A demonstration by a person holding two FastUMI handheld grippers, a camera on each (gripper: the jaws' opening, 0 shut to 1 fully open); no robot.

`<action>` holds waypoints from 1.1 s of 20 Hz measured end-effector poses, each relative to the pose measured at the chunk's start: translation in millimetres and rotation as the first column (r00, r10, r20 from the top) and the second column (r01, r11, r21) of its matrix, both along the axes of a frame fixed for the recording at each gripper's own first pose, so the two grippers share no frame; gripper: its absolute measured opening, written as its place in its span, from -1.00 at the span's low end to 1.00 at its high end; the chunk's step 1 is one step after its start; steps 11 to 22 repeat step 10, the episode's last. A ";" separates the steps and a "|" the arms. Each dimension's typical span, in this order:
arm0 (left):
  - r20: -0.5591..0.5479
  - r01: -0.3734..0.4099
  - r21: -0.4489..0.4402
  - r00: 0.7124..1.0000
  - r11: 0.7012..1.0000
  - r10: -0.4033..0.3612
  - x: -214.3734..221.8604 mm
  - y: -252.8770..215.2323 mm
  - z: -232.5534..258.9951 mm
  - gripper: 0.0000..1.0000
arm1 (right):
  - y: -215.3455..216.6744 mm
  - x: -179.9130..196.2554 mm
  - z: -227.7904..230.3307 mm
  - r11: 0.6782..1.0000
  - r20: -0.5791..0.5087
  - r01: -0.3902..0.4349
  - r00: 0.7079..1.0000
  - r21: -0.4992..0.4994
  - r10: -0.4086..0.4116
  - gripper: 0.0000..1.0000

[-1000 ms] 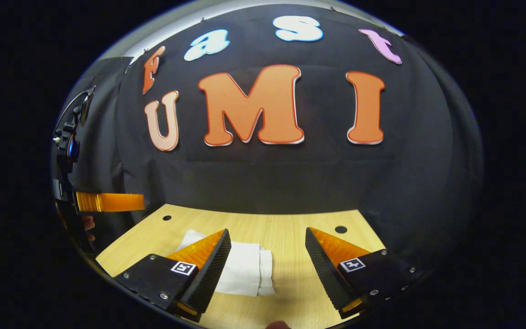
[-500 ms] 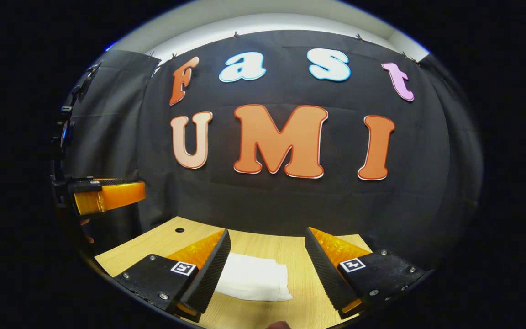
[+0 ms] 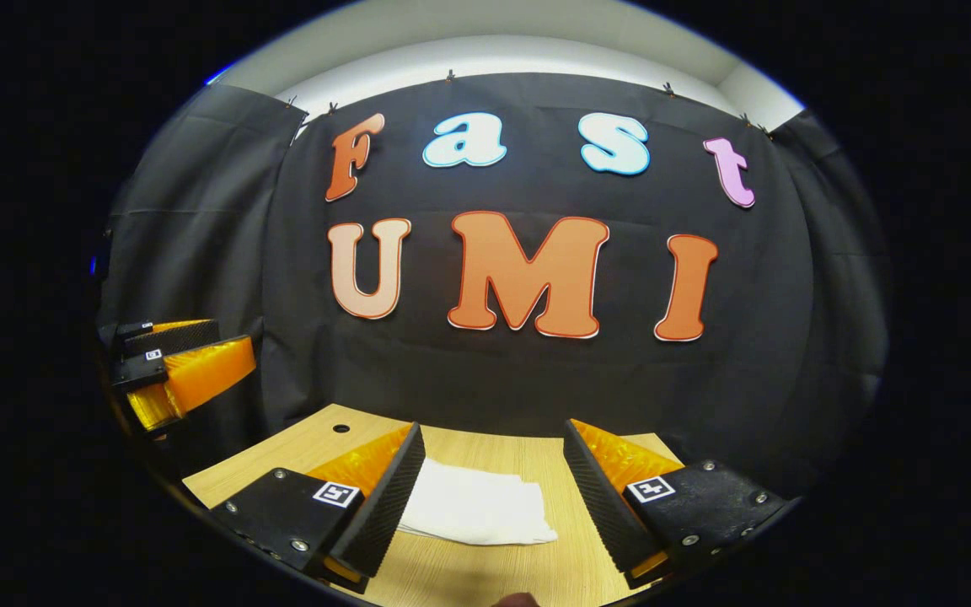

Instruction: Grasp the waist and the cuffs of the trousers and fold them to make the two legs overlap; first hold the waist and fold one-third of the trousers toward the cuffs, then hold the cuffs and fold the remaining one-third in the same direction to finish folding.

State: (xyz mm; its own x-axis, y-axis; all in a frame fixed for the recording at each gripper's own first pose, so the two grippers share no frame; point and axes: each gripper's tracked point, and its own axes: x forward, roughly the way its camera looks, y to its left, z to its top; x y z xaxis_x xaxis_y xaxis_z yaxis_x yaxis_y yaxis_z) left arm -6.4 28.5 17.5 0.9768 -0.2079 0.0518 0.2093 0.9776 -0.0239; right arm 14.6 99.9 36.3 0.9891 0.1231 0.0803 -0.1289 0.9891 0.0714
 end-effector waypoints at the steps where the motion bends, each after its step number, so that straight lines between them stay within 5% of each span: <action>1: 0.005 -0.003 0.003 1.000 1.000 0.003 -5.4 4.8 2.0 0.98 | -2.4 -2.1 0.9 1.000 0.007 0.011 1.000 -0.004 -0.011 0.99; 10: 0.015 -0.063 0.006 0.998 0.998 0.063 -43.5 34.2 -0.6 0.94 | -0.5 -37.3 11.3 1.000 0.011 0.026 1.000 0.000 -0.026 0.99; 22: 0.015 -0.063 0.006 0.998 0.998 0.063 -43.5 34.2 -0.6 0.94 | -0.5 -37.3 11.3 1.000 0.011 0.026 1.000 0.000 -0.026 0.99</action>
